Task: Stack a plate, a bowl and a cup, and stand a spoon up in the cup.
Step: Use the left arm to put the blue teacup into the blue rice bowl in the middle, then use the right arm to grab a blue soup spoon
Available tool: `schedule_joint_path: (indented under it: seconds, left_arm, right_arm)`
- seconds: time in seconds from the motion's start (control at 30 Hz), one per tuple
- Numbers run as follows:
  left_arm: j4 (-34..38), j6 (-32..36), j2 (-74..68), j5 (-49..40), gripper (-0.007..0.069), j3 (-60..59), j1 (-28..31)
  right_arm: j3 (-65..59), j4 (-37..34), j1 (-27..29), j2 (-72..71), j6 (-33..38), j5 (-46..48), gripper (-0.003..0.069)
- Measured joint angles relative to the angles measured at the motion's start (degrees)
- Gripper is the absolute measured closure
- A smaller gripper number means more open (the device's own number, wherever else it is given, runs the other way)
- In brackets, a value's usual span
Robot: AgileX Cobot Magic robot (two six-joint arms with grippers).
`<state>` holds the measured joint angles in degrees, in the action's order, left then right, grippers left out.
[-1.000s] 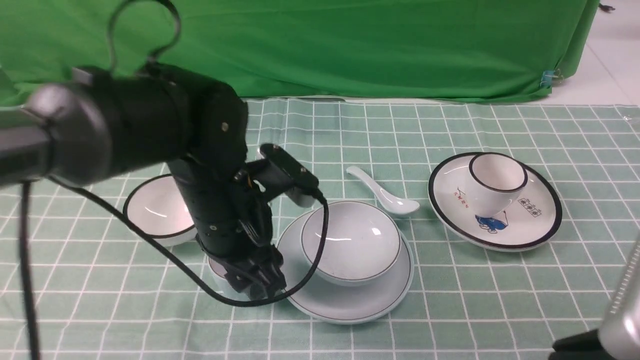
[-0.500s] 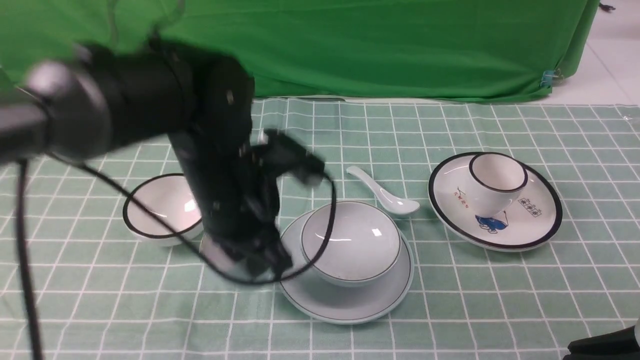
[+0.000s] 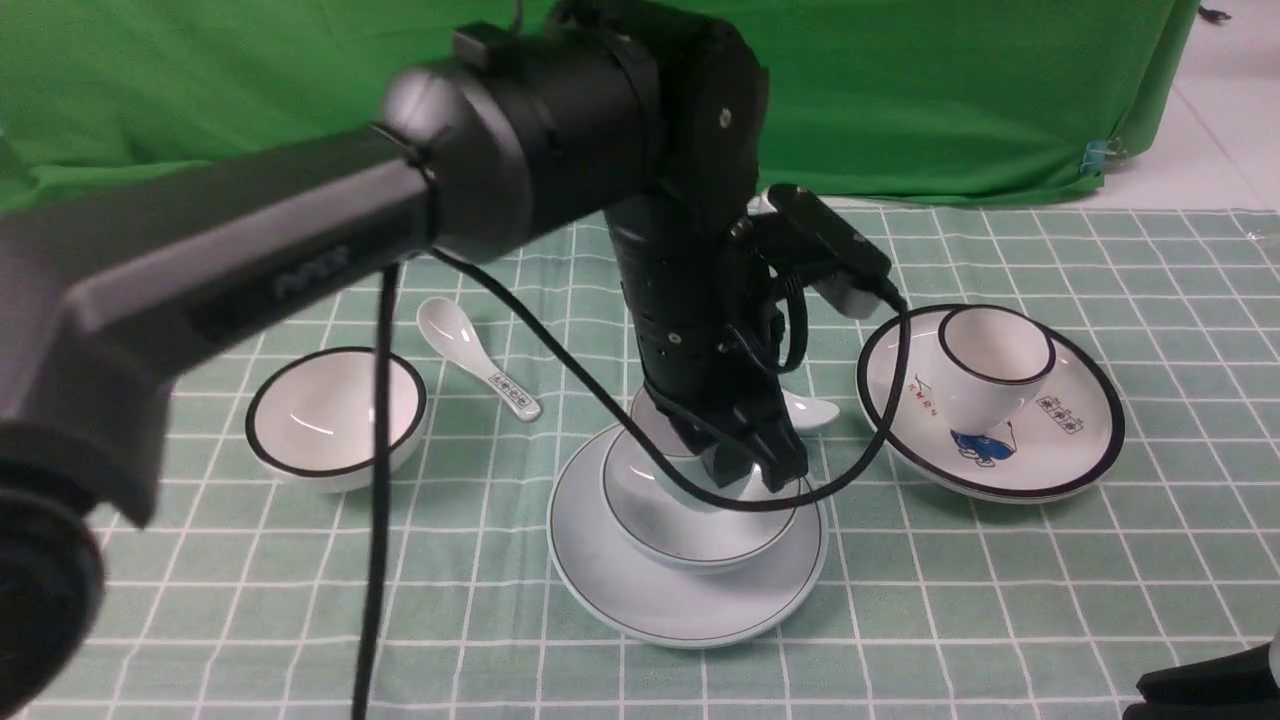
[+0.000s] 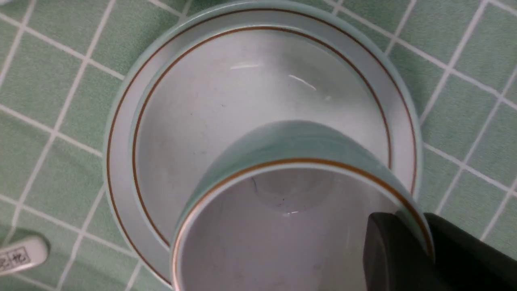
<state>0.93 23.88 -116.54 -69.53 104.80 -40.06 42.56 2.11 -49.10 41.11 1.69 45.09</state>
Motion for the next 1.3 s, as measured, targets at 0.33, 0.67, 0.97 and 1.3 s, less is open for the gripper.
schedule_joint_path:
  seconds: [0.33, 0.67, 0.97, 1.3]
  left_arm:
    - [-1.3, 2.0, -5.0, 0.0, 0.0596, 1.7, 0.0]
    - [-0.9, 2.5, -5.4, 0.2, 0.0554, 2.0, 0.0]
    - [2.2, 1.5, -3.2, 0.1, 0.0258, 2.1, 0.0]
    - [4.4, -8.7, 18.0, 0.2, 0.0338, 1.6, 0.0]
  right_arm:
    - [0.0, 0.0, 0.0, 0.0, -0.9, 0.2, 0.0515]
    - [0.0, 0.4, 0.0, 0.0, -2.7, 0.3, 0.0462]
    - [0.1, 7.5, 0.0, 0.7, -8.7, -0.1, 0.0204]
    - [12.6, 14.1, 4.4, 20.3, -5.9, -0.2, 0.0293]
